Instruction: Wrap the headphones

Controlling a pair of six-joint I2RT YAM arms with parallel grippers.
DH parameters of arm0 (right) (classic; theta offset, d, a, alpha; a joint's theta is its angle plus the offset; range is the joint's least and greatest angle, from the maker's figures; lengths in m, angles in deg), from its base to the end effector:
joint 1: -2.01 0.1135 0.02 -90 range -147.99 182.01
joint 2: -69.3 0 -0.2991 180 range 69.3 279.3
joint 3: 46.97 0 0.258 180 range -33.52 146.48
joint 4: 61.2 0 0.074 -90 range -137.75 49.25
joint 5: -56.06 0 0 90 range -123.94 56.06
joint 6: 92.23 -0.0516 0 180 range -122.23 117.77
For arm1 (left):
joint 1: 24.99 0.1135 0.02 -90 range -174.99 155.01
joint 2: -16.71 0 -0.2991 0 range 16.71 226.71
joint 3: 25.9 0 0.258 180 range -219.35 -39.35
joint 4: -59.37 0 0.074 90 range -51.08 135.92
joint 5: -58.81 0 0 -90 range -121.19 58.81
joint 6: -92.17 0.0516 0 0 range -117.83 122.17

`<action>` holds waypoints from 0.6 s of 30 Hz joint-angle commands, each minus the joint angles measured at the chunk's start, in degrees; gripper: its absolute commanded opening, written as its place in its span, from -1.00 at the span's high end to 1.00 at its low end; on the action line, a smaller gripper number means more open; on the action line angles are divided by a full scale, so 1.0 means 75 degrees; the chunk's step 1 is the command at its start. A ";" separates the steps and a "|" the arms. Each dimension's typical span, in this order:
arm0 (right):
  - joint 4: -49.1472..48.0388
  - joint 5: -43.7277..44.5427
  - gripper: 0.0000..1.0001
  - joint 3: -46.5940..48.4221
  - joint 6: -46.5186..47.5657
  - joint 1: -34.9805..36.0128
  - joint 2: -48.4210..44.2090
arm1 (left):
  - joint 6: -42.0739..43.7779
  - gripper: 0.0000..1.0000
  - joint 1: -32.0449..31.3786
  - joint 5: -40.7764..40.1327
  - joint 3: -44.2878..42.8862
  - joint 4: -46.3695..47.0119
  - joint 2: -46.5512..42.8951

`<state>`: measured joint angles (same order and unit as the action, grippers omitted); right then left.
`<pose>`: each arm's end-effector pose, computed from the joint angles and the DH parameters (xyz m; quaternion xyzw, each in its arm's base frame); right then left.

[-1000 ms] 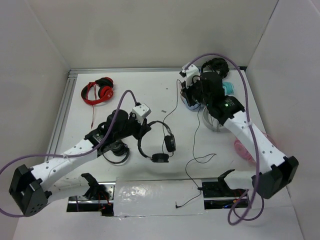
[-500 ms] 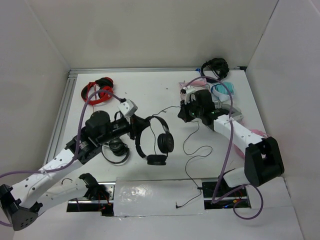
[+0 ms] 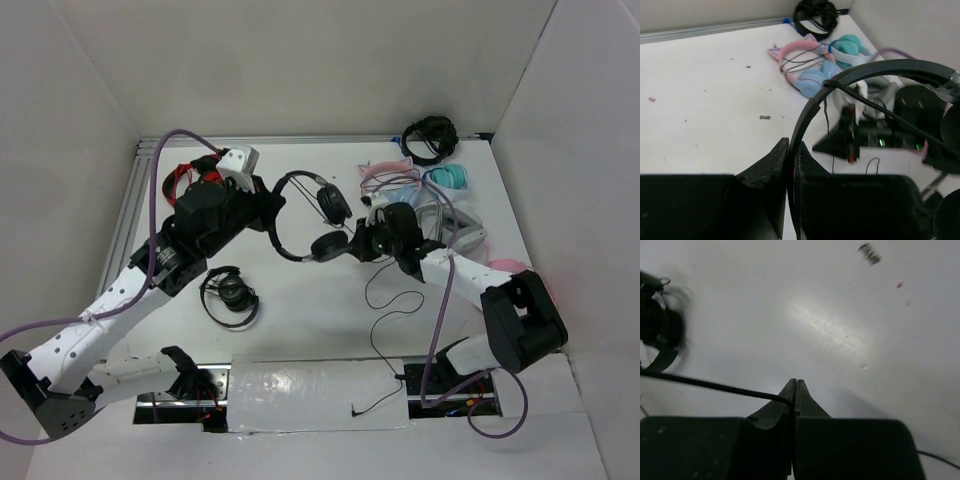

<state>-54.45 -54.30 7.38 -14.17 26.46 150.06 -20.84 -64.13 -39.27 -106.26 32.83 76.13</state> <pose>0.2707 0.1428 0.2270 -0.1779 0.8513 0.2939 0.3965 0.1855 -0.1416 0.4510 0.0568 0.7383 -0.3012 0.6008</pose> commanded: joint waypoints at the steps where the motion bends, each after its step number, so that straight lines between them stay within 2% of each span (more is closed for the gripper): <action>1: -0.0653 0.0206 1.00 -0.0601 -0.0037 0.0721 -0.0640 | -0.0752 1.00 0.0178 -0.1370 -0.0874 0.0163 0.0454; 3: -0.0759 0.0660 1.00 -0.1022 -0.0036 0.1109 -0.1294 | -0.0987 1.00 0.0447 -0.1934 -0.1353 -0.0245 0.1015; 8: -0.0233 0.1658 1.00 -0.1469 -0.0130 0.2152 -0.2667 | -0.1385 1.00 0.1512 -0.2016 -0.2046 -0.0694 0.2083; 11: 0.0411 0.2898 1.00 -0.1307 -0.0060 0.2842 -0.3418 | -0.1490 1.00 0.1772 -0.2297 -0.2140 -0.0833 0.2424; 14: 0.1206 0.4153 1.00 -0.0723 0.0243 0.3592 -0.3595 | -0.1620 1.00 0.1808 -0.2684 -0.2117 -0.1080 0.2927; 18: 0.1677 0.5968 1.00 0.0099 0.1075 0.4555 -0.3221 | -0.1597 1.00 0.1773 -0.2673 -0.2082 -0.1360 0.3385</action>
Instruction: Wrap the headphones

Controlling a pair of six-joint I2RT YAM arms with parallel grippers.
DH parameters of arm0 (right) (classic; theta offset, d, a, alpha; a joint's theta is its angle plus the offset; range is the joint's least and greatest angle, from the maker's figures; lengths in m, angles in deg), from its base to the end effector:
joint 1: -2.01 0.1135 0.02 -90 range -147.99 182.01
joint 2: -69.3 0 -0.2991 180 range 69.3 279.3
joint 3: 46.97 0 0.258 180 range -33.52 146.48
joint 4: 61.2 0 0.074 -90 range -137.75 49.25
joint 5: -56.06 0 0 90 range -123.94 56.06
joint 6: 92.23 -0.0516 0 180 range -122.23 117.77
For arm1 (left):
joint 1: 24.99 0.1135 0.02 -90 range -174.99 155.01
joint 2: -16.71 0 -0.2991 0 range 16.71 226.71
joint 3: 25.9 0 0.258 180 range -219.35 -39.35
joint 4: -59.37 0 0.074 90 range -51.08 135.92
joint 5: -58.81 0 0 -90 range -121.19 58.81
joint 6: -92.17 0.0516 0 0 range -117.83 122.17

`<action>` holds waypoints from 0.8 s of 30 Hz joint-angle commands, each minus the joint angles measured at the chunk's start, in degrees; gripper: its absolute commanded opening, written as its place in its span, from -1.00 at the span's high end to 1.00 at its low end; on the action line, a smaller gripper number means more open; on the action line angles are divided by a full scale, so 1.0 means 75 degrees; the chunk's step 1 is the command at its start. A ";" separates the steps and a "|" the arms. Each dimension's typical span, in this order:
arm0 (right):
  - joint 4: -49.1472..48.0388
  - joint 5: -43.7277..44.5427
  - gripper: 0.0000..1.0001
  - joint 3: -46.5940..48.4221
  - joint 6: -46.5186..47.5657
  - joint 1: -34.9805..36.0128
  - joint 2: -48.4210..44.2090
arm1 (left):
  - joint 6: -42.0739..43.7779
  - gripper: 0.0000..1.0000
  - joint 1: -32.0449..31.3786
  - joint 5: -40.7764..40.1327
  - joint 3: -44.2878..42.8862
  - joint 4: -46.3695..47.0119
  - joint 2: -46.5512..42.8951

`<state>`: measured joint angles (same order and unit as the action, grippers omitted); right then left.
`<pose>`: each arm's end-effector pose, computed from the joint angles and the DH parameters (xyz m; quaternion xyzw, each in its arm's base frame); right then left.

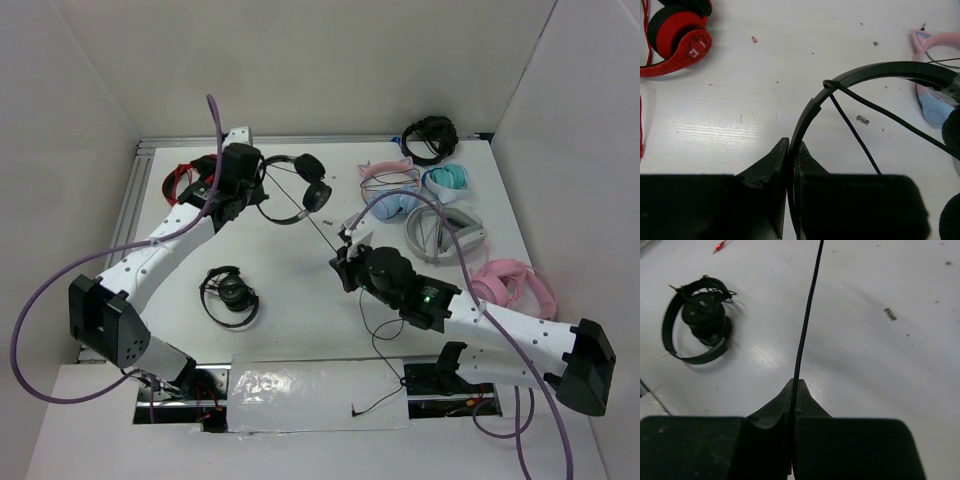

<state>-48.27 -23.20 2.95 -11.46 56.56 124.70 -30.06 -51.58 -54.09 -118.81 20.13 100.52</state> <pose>0.1385 0.1780 0.2957 -0.2606 0.7663 0.2432 0.5345 0.3198 -0.1376 0.3906 -0.1407 0.8435 -0.0903 0.5105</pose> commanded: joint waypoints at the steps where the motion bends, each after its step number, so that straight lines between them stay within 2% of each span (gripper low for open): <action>1: 0.0900 0.2533 1.00 0.0855 0.0878 0.0648 0.0288 | -0.0286 1.00 0.0088 -0.0732 -0.0374 0.0204 0.0215; 5: 0.0820 0.3896 1.00 0.1604 0.1546 0.0732 0.0897 | 0.0756 1.00 -0.0133 -0.0451 0.0246 0.1054 0.0252; 10: 0.0760 0.3338 1.00 0.2262 0.2613 0.0661 0.1215 | 0.1377 1.00 -0.0497 -0.0382 0.0469 0.1070 0.0415; 12: 0.0468 0.3617 0.99 0.2297 0.2847 0.0626 0.1344 | 0.1927 1.00 -0.0649 -0.0323 0.0656 0.1444 0.0415; 15: -0.0152 0.4062 0.90 0.2344 0.3269 0.0544 0.1554 | 0.2431 1.00 -0.0896 0.0297 0.0844 0.1643 0.0322; 16: -0.0270 0.4191 0.73 0.2391 0.3502 0.0486 0.1602 | 0.2561 1.00 -0.1001 0.0589 0.0926 0.1749 0.0240; 19: -0.0902 0.4742 0.65 0.2555 0.3785 0.0450 0.1742 | 0.2949 1.00 -0.1294 0.0651 0.1102 0.1867 0.0251; 23: -0.1383 0.4416 0.69 0.2579 0.3774 0.0228 0.1649 | 0.3218 1.00 -0.1552 0.0929 0.1149 0.1785 0.0321; 24: -0.1524 0.4114 0.87 0.2463 0.3786 0.0169 0.1556 | 0.3265 1.00 -0.1599 0.1094 0.1196 0.1924 0.0240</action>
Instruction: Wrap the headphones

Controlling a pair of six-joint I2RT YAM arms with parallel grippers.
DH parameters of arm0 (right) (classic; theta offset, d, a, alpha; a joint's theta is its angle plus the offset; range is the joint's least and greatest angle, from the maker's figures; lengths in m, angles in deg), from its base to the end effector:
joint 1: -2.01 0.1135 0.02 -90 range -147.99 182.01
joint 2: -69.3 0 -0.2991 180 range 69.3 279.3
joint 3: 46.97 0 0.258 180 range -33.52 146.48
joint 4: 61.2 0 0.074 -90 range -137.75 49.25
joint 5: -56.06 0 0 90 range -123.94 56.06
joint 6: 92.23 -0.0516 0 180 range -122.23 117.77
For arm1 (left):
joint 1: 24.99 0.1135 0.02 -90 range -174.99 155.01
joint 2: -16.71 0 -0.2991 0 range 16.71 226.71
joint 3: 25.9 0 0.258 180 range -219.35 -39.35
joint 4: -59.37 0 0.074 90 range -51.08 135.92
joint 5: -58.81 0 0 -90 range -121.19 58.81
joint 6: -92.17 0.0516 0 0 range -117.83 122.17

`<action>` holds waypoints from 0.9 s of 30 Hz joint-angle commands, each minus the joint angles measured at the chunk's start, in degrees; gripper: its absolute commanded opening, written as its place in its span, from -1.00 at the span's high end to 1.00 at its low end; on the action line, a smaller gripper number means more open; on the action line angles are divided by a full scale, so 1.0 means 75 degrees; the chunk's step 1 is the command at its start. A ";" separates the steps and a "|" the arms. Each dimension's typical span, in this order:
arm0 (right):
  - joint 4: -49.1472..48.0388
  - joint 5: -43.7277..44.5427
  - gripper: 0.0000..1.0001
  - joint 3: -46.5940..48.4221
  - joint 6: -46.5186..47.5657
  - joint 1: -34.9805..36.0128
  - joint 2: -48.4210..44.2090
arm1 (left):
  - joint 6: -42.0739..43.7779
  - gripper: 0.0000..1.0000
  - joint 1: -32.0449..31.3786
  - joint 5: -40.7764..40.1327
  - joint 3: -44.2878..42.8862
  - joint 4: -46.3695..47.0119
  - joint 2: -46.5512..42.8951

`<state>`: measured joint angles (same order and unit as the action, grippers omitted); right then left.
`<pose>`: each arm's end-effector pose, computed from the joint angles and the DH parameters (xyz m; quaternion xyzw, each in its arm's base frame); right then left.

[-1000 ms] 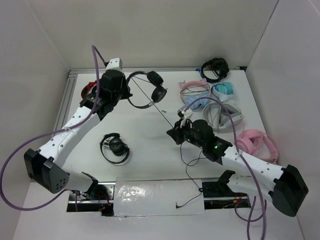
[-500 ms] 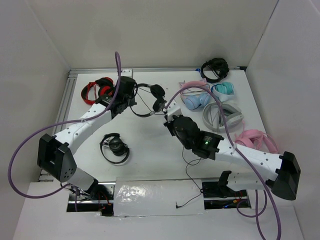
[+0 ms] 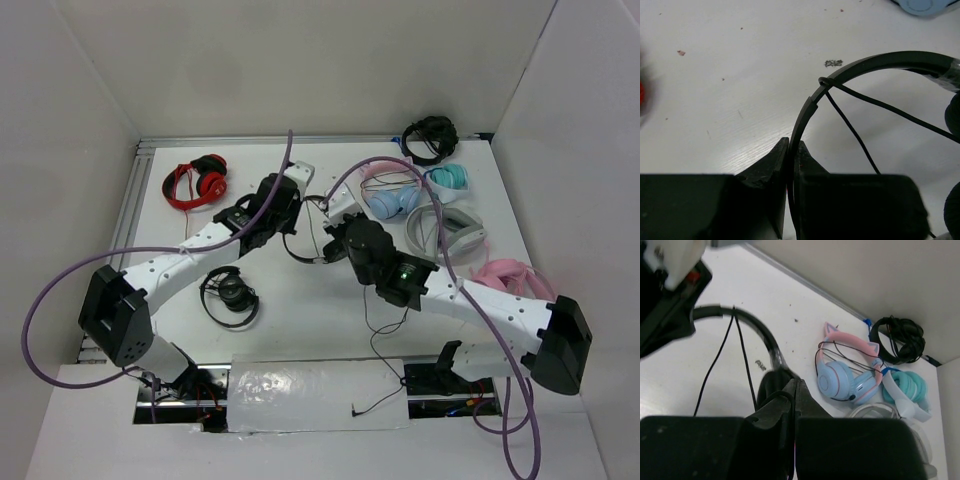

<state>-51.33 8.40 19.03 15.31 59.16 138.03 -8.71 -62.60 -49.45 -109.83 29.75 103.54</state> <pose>0.1803 0.2152 0.3555 -0.2620 0.7155 -0.0676 0.6441 0.2989 -0.2099 0.3330 0.1259 0.8599 -0.0681 0.4900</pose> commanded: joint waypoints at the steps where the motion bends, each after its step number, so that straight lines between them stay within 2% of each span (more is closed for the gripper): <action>1: -0.1500 -0.0150 0.99 0.0224 0.0204 -0.0352 -0.0257 | 0.0453 1.00 -0.0142 0.0640 0.0068 0.0701 -0.0198; 4: -0.1493 -0.1061 1.00 0.0036 -0.0076 -0.0797 -0.0573 | 0.0641 1.00 -0.0271 0.0970 0.0279 0.0924 -0.0420; 5: -0.1457 -0.1517 0.96 -0.0022 -0.0112 -0.0880 -0.0678 | 0.0838 1.00 -0.0329 0.1028 0.0384 0.0994 -0.0455; 6: -0.1411 -0.2612 0.87 -0.0081 0.0073 -0.0962 -0.0784 | 0.0945 1.00 -0.0469 0.1098 0.0432 0.1076 -0.0514; 7: -0.1503 -0.2948 0.81 -0.0140 0.0412 -0.1056 -0.0947 | 0.1178 1.00 -0.0540 0.1192 0.0513 0.1100 -0.0526; 13: -0.1258 -0.4365 0.70 -0.0257 0.0896 -0.1677 -0.1171 | 0.1871 1.00 -0.0927 0.1965 0.0958 0.1544 -0.0725; 19: -0.1656 -0.5176 0.52 -0.0831 0.0744 -0.2719 -0.1242 | 0.2141 1.00 -0.1044 0.3359 0.1580 0.2002 -0.1754; 20: -0.1691 -0.5328 0.56 -0.0843 0.0604 -0.2814 -0.1184 | 0.2141 1.00 -0.1045 0.3685 0.1639 0.2038 -0.1896; 22: -0.1796 -0.5610 0.84 -0.0843 0.0428 -0.3094 -0.0974 | 0.2106 1.00 -0.1079 0.3934 0.1756 0.2050 -0.2247; 24: -0.1925 -0.6078 0.95 -0.0855 0.0193 -0.3271 -0.0833 | 0.2176 1.00 -0.1091 0.4482 0.1861 0.2003 -0.2482; 25: -0.2019 -0.6602 0.95 -0.0843 0.0053 -0.3411 -0.0681 | 0.2188 1.00 -0.1126 0.4683 0.1943 0.2038 -0.2680; 27: -0.2136 -0.6899 0.95 -0.0808 -0.0145 -0.3505 -0.0528 | 0.2107 1.00 -0.1173 0.4673 0.1956 0.2038 -0.2857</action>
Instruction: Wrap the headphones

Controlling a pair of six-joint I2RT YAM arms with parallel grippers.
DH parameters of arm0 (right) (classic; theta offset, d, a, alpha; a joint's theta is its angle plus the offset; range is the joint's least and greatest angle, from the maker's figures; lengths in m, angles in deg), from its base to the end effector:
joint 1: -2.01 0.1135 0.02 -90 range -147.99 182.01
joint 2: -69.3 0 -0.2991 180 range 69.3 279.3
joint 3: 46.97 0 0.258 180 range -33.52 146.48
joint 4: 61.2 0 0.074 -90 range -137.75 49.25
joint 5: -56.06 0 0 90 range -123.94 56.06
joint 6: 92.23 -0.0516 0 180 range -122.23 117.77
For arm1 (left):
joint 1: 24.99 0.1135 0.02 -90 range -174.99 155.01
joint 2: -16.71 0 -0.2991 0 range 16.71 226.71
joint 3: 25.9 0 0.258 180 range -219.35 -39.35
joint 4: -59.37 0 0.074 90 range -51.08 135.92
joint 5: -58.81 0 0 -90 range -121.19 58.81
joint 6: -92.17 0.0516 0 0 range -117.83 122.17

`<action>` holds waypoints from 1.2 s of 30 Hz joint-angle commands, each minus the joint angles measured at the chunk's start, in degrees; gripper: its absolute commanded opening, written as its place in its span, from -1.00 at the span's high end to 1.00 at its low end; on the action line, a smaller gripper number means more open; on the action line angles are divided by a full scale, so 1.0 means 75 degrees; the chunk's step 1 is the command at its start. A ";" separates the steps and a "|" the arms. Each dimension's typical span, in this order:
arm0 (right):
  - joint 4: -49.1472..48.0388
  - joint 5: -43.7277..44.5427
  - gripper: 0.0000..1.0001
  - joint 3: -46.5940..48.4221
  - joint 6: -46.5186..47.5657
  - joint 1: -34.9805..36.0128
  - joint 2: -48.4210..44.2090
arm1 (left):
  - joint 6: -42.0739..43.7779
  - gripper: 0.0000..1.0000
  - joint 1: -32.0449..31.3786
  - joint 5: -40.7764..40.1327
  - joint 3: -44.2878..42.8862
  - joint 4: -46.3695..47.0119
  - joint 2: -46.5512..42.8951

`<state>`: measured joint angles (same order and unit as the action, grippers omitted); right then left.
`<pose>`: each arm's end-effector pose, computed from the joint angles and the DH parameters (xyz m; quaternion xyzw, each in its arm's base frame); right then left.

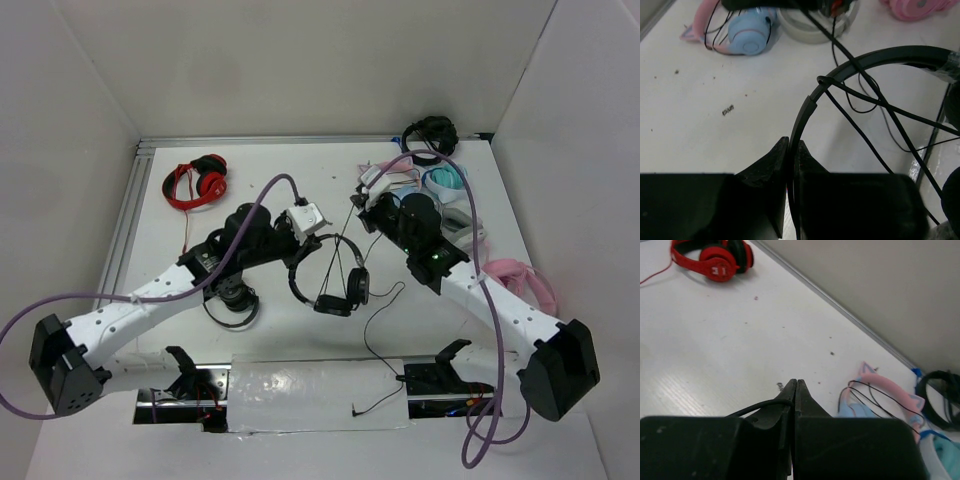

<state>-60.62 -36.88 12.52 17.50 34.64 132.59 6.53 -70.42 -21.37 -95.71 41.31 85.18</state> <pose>0.2244 0.1468 0.3540 -0.3392 0.6504 0.0950 0.6729 0.1957 -0.2112 0.3618 0.3829 0.7037 -0.2729 0.5327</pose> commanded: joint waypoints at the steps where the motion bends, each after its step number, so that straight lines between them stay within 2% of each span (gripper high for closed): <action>1: -0.0956 -0.0978 0.94 0.0084 -0.0497 -0.0271 0.0303 | 0.0040 1.00 -0.0153 0.0928 0.0061 0.0461 -0.0549; 6: -0.0851 -0.2219 0.84 0.0283 -0.0848 -0.0611 0.1229 | 0.0145 1.00 -0.0212 0.1560 0.0026 0.0461 -0.1077; 9: -0.1108 -0.3063 0.79 0.0050 -0.1140 -0.0600 0.1557 | -0.0077 1.00 -0.0224 0.1281 -0.0196 0.0520 -0.1149; 13: -0.1847 -0.4864 0.69 -0.0314 -0.1481 -0.0553 0.1884 | -0.0510 1.00 -0.0212 0.1070 -0.0921 0.0542 -0.0915; 15: -0.2103 -0.5208 0.69 -0.0350 -0.1680 -0.0390 0.2026 | -0.0979 1.00 -0.0224 0.0801 -0.1319 0.0555 -0.0786; 17: -0.2245 -0.5629 0.59 -0.0350 -0.1739 -0.0237 0.2225 | -0.1085 1.00 -0.0224 0.0625 -0.1648 0.0543 -0.0552; 20: -0.2316 -0.5644 0.48 -0.0244 -0.1868 0.0091 0.2717 | -0.1225 1.00 -0.0212 0.0250 -0.2374 0.0322 -0.0235; 23: -0.2958 -0.5631 0.34 -0.0431 -0.2441 0.0302 0.3303 | -0.1401 1.00 -0.0224 -0.0289 -0.2972 0.0145 -0.0047; 26: -0.3824 -0.5643 0.31 -0.0806 -0.3144 0.0443 0.3713 | -0.1553 1.00 -0.0142 -0.0969 -0.3767 -0.0101 0.0187; 28: -0.4108 -0.5515 0.31 -0.1227 -0.3379 0.0619 0.3784 | -0.1741 1.00 0.0232 -0.1064 -0.4097 -0.0452 0.0374; 29: -0.4237 -0.5421 0.32 -0.1380 -0.3461 0.0677 0.3773 | -0.1892 1.00 0.0337 -0.1157 -0.4377 -0.0592 0.0433; 31: -0.4751 -0.5420 0.45 -0.1883 -0.3811 0.0900 0.3738 | -0.1941 1.00 0.0642 -0.1158 -0.4532 -0.0617 0.0562; 33: -0.5105 -0.5654 0.65 -0.2199 -0.3884 0.1005 0.3598 | -0.2046 1.00 0.0957 -0.1274 -0.4696 -0.0617 0.0690; 35: -0.5373 -0.5678 1.00 -0.2597 -0.3942 0.1170 0.3399 | -0.2245 1.00 0.1239 -0.1275 -0.4918 -0.0710 0.0796; 36: -0.5502 -0.5713 1.00 -0.2867 -0.4035 0.1298 0.3131 | -0.2443 1.00 0.1693 -0.1275 -0.5047 -0.0850 0.1017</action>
<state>-92.16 -78.08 -5.36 -9.89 42.48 160.48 -6.94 -62.47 -29.52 -129.65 34.30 90.81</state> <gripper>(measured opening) 0.024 0.193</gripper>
